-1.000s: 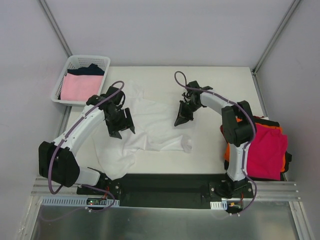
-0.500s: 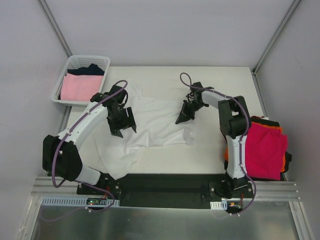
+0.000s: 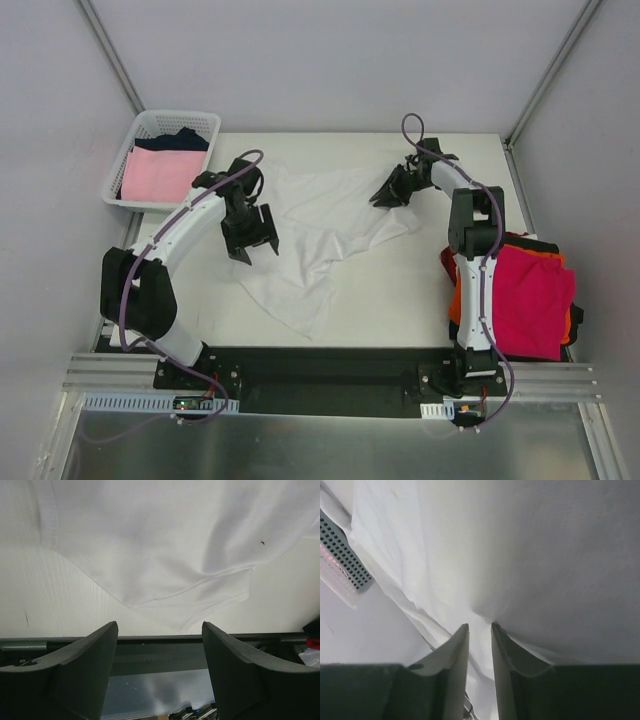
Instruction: Fold and stack the t-shirts
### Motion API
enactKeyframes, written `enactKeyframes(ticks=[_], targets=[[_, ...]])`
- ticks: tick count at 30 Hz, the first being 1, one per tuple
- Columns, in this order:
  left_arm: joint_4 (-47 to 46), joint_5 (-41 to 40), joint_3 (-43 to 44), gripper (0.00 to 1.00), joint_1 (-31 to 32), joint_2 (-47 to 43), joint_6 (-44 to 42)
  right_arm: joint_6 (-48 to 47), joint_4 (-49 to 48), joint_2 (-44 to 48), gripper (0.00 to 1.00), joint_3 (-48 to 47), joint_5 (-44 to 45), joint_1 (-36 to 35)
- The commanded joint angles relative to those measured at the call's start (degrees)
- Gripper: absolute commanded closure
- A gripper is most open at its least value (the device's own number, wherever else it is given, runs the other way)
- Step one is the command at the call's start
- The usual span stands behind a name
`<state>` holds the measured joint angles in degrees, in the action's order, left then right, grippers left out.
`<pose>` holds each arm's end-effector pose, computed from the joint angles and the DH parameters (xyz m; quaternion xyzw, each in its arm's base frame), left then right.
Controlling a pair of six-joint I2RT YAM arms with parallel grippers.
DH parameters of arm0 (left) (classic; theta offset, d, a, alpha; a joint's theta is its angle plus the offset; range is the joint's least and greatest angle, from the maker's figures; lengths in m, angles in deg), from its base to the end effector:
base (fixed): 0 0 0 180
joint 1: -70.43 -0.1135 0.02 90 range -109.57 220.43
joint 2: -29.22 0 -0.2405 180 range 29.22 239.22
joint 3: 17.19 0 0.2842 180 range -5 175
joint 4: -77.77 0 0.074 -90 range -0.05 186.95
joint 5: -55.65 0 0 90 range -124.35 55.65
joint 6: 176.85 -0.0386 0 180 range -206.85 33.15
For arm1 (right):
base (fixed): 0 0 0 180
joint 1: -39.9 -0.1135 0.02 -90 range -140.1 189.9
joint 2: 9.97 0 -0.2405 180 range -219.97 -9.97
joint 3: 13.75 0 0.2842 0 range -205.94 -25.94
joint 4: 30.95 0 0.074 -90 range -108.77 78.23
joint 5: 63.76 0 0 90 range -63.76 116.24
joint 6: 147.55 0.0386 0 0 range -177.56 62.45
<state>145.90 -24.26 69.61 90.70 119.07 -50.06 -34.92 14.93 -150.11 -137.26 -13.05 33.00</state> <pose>0.3159 -0.1239 0.2329 -0.1270 0.9746 -0.1540 0.1017 0.5181 0.0873 0.0942 0.0461 0.9171 0.3728 0.1332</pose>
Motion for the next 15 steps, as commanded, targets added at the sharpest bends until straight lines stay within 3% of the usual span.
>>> enactKeyframes(ticks=[1,7,15], targets=[[1.3,0.9,4.6,0.31,0.5,1.9,-1.6,2.1,-6.0,1.2,0.67,-0.1,-3.5,-0.7],[0.7,0.6,10.2,0.28,1.7,6.3,-3.4,1.4,-5.2,5.6,0.64,2.2,-6.5,-0.8],[-5.2,5.9,8.9,0.22,8.3,11.1,-8.9,-2.5,-3.2,22.4,0.62,13.9,-2.1,3.3]])
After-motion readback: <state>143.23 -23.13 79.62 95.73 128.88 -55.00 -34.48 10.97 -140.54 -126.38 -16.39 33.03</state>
